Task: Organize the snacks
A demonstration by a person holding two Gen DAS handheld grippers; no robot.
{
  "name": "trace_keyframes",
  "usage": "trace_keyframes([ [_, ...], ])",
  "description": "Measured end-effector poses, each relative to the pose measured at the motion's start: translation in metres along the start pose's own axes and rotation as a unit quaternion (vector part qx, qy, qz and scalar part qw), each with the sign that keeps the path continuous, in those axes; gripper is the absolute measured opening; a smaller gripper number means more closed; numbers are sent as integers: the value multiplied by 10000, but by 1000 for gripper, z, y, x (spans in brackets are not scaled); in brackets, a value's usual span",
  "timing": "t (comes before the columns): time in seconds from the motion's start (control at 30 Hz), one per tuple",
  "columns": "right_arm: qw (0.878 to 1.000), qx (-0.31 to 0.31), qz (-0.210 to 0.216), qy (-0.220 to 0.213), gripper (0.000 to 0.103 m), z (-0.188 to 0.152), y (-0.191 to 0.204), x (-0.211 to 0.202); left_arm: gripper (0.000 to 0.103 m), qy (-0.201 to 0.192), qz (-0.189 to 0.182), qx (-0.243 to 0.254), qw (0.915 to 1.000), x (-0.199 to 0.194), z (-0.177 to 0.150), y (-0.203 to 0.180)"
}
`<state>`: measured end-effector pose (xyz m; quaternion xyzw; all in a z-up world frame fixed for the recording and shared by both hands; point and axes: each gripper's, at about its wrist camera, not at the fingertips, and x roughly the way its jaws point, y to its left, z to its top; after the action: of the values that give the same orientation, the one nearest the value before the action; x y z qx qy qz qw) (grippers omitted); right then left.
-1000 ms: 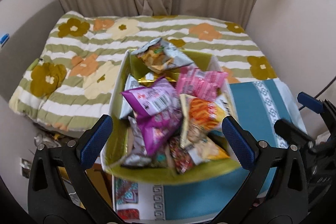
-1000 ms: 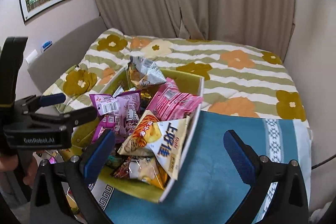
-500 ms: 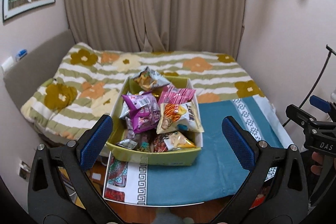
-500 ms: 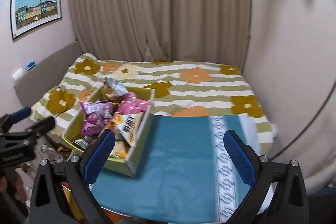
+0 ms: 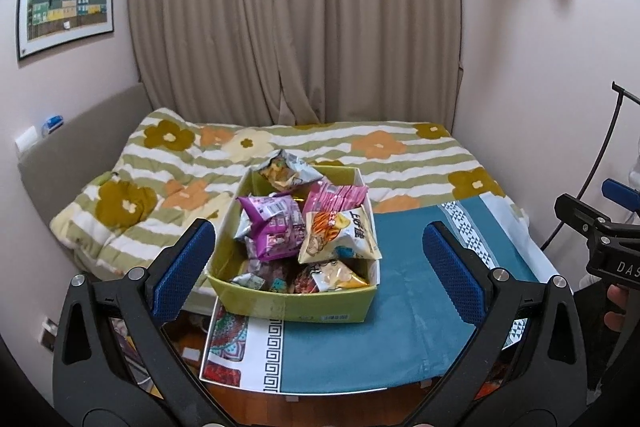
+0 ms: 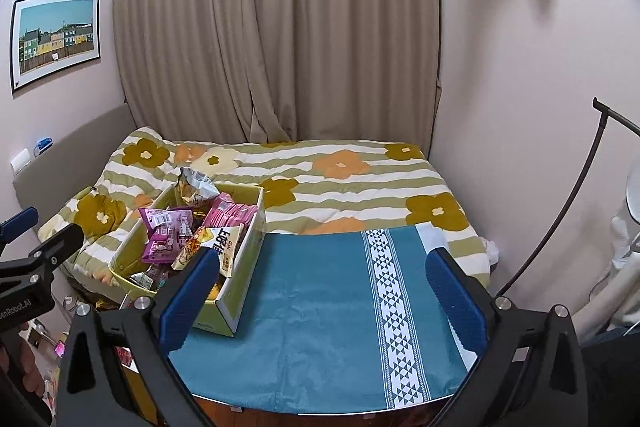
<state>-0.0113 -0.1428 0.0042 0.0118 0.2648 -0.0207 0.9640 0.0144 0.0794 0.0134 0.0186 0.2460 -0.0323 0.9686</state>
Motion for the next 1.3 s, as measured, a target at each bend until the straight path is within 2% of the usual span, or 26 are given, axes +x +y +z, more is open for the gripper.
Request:
trace_keyframes([
  [1.3,10000,63,-1,27,103,-1,-6,-3,103,50,-112,60,9999,0,-3,-8],
])
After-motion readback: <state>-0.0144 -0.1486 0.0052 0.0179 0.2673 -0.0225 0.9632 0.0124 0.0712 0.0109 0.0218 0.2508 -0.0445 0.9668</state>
